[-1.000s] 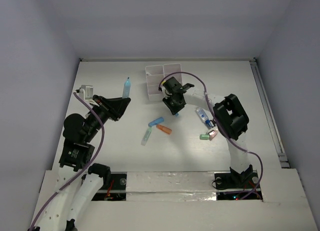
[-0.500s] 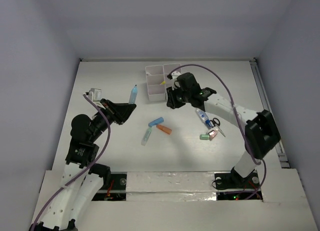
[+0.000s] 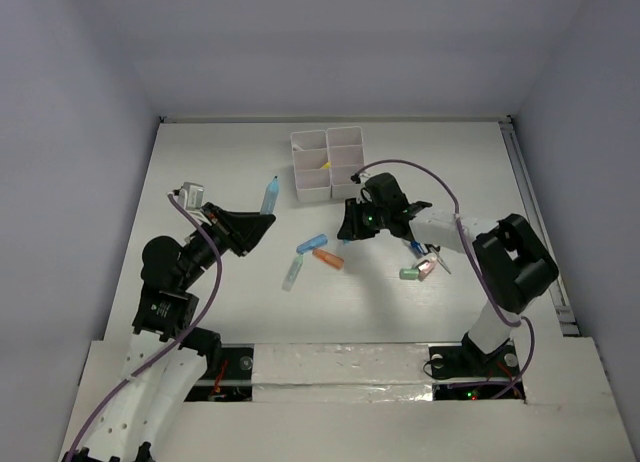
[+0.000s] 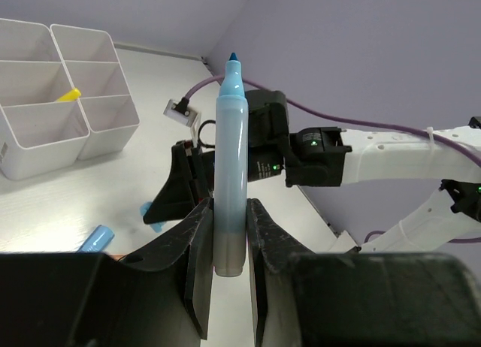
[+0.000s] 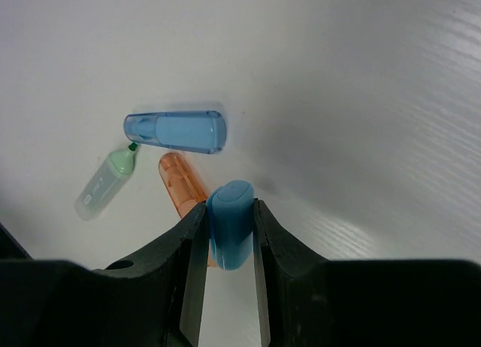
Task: Sort the stationery into containers
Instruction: Close the pen cap on the pen.
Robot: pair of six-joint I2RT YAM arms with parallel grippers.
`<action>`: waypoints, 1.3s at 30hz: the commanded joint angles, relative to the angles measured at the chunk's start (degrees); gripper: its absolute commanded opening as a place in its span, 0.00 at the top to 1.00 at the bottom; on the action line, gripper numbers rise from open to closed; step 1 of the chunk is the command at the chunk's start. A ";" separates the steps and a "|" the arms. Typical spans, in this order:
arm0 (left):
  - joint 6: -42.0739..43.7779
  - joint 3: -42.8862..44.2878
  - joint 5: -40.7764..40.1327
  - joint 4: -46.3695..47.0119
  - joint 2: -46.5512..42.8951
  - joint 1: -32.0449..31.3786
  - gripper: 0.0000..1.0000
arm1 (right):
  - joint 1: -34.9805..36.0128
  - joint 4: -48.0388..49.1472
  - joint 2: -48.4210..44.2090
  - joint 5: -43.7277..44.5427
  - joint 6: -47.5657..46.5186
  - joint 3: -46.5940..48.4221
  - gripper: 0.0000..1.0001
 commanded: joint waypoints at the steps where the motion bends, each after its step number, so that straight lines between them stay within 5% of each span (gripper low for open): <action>1: 1.17 1.59 1.33 3.47 -0.74 0.19 1.00 | 0.15 4.04 0.48 0.86 1.67 -0.60 0.95; 10: 1.26 0.36 2.74 3.99 -0.57 0.19 1.00 | 0.15 4.47 2.86 4.99 2.02 -4.03 0.87; 17: -3.47 -3.33 7.66 11.28 -0.04 0.19 1.00 | -0.99 15.54 -6.71 -1.77 8.42 -7.63 0.88; 26: -12.62 -6.06 12.14 23.76 0.66 0.19 1.00 | -1.52 51.09 -15.86 -14.69 26.51 -5.62 0.87; 39: -27.30 -10.01 15.22 41.08 5.67 0.19 1.00 | -0.83 96.58 -2.70 -16.98 53.95 -0.61 0.85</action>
